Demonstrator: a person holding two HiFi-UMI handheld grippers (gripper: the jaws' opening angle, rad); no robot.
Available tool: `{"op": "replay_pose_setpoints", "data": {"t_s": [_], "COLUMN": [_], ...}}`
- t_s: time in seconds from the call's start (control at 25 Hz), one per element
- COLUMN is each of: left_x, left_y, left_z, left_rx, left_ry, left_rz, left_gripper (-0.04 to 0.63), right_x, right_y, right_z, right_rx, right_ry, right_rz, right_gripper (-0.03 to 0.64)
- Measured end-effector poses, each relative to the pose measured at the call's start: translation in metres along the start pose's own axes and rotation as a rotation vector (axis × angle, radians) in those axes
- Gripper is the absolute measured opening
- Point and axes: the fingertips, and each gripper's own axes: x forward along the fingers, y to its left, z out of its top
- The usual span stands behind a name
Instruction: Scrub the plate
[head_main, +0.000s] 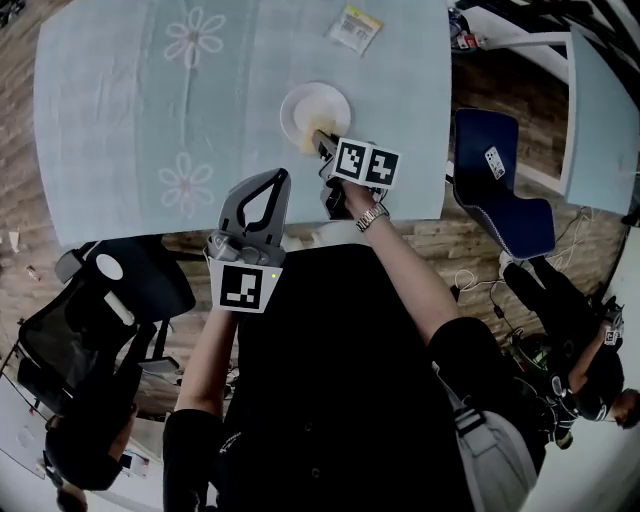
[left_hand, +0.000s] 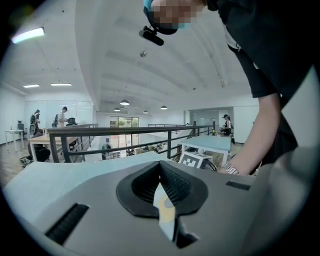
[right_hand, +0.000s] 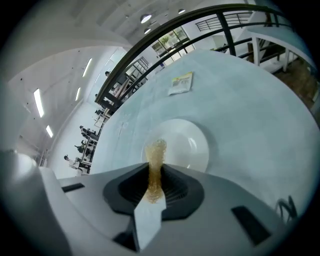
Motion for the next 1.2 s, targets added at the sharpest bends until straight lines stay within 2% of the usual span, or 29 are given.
{"op": "replay_pose_setpoints", "data": {"t_s": [0.28, 0.56, 0.72, 1.2], "left_x": [-0.023, -0.044, -0.039, -0.010], "left_y": [0.014, 0.016, 0.014, -0.009], "left_z": [-0.015, -0.026, -0.025, -0.009], "left_rx": [-0.062, -0.082, -0.063, -0.018], "left_ry": [0.032, 0.031, 0.028, -0.009], "left_rz": [0.129, 0.161, 0.140, -0.005], "left_gripper": [0.012, 0.012, 0.012, 0.012], "right_x": [0.030, 0.040, 0.036, 0.013], "right_y": [0.035, 0.040, 0.032, 0.001], "right_z": [-0.005, -0.018, -0.020, -0.028], "right_rx": [-0.066, -0.076, -0.069, 0.016], "right_ry": [0.066, 0.074, 0.068, 0.026], "right_rz": [0.058, 0.051, 0.055, 0.022], "right_gripper": [0.066, 0.066, 0.066, 0.066]}}
